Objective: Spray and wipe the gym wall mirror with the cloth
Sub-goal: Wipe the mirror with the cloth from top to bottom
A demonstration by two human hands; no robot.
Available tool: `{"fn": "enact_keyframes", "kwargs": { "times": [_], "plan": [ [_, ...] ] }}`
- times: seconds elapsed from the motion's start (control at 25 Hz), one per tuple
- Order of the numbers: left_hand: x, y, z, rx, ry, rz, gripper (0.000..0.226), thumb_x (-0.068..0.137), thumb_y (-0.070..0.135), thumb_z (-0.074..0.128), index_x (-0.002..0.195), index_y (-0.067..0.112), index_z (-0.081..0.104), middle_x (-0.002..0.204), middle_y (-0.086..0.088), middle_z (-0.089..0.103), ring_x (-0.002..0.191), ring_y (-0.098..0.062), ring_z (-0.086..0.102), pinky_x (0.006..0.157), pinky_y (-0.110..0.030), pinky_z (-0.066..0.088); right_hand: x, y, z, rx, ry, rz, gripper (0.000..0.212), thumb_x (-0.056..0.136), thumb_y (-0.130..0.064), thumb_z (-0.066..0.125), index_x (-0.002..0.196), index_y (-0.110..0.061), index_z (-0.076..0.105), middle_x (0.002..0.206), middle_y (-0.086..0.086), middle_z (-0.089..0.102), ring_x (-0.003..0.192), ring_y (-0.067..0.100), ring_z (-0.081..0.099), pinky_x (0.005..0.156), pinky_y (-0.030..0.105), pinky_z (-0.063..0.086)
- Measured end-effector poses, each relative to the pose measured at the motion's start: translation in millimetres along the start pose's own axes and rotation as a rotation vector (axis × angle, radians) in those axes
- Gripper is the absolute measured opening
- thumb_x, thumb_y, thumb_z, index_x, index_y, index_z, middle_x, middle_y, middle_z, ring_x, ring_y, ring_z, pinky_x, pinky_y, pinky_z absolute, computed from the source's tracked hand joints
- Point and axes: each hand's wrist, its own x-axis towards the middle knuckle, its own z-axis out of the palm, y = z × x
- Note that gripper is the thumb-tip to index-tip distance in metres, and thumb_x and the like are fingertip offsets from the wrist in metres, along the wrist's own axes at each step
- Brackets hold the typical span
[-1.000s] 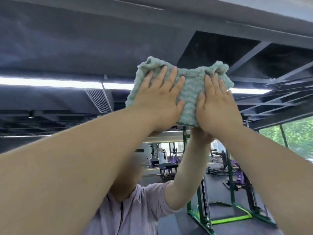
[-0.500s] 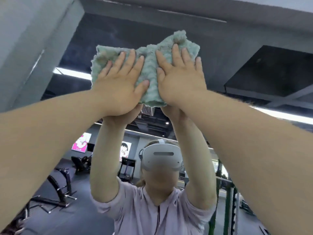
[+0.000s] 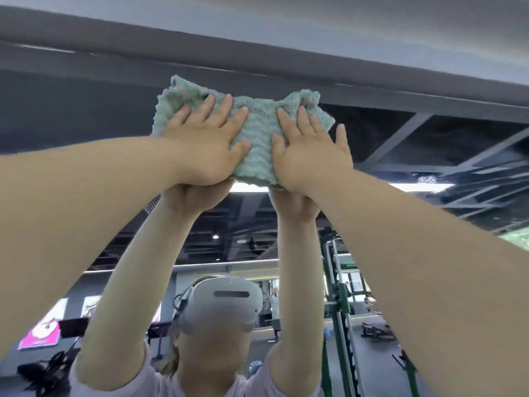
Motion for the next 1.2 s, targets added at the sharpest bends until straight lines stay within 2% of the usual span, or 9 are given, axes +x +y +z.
{"fn": "enact_keyframes", "kwargs": {
  "times": [0.16,0.28,0.4,0.64,0.72,0.92,1.2],
  "plan": [
    [-5.2,106.1,23.2,0.001,-0.013,0.097,0.062,0.099,0.054,0.011,0.152,0.032,-0.013,0.159,0.005,-0.022,0.146,-0.016,-0.02,0.118,-0.041,-0.011,-35.4,102.2,3.9,-0.012,0.008,0.065,0.053,0.102,-0.045,0.007,0.152,-0.039,-0.007,0.162,-0.008,-0.011,0.148,0.01,-0.008,0.117,0.046,-0.013],
    [-5.7,147.4,32.1,-0.028,-0.017,0.087,0.065,0.1,0.054,0.015,0.153,0.028,-0.012,0.16,0.002,-0.022,0.146,-0.017,-0.02,0.117,-0.041,-0.013,-33.2,136.8,-4.2,-0.029,-0.057,0.047,0.054,0.102,-0.043,0.01,0.153,-0.037,-0.008,0.162,-0.004,-0.013,0.149,0.014,-0.009,0.118,0.047,-0.01],
    [0.3,113.1,18.3,-0.086,-0.048,-0.026,0.067,0.101,0.052,0.019,0.153,0.025,-0.014,0.159,0.004,-0.023,0.146,-0.014,-0.02,0.118,-0.036,-0.012,5.0,107.7,-17.0,0.038,-0.105,-0.061,0.055,0.103,-0.039,0.014,0.154,-0.034,-0.007,0.162,0.001,-0.015,0.149,0.022,-0.011,0.117,0.049,-0.007],
    [-31.6,-27.0,3.1,-0.083,0.007,-0.329,0.069,0.099,0.055,0.02,0.153,0.025,-0.011,0.16,0.004,-0.019,0.147,-0.014,-0.014,0.119,-0.037,-0.005,46.1,-46.6,-11.6,0.01,-0.036,-0.445,0.056,0.103,-0.034,0.016,0.155,-0.027,-0.004,0.163,0.0,-0.011,0.149,0.022,-0.007,0.119,0.048,-0.005],
    [-51.3,-56.7,2.1,-0.084,0.029,-0.348,0.069,0.099,0.054,0.02,0.154,0.025,-0.01,0.161,0.004,-0.018,0.148,-0.014,-0.013,0.12,-0.038,-0.004,40.1,-79.0,-7.6,0.019,-0.032,-0.506,0.055,0.103,-0.034,0.016,0.155,-0.029,-0.002,0.163,-0.003,-0.009,0.149,0.019,-0.007,0.119,0.047,-0.007],
    [-46.8,-70.8,-2.2,-0.063,0.051,-0.274,0.065,0.1,0.053,0.017,0.154,0.027,-0.006,0.161,0.006,-0.015,0.148,-0.015,-0.012,0.12,-0.039,-0.004,45.5,-72.5,-6.5,-0.037,0.065,-0.414,0.056,0.101,-0.044,0.011,0.155,-0.031,0.0,0.163,-0.006,-0.003,0.149,0.013,-0.003,0.117,0.045,-0.011],
    [55.7,26.1,-7.8,-0.029,0.092,0.002,0.061,0.101,0.053,0.017,0.155,0.029,0.003,0.162,0.007,-0.005,0.149,-0.014,-0.004,0.121,-0.036,-0.001,57.7,58.9,-18.2,-0.049,0.074,-0.117,0.057,0.1,-0.046,0.009,0.155,-0.031,-0.001,0.163,-0.004,-0.002,0.149,0.014,0.0,0.118,0.046,-0.007]
  ]
}}
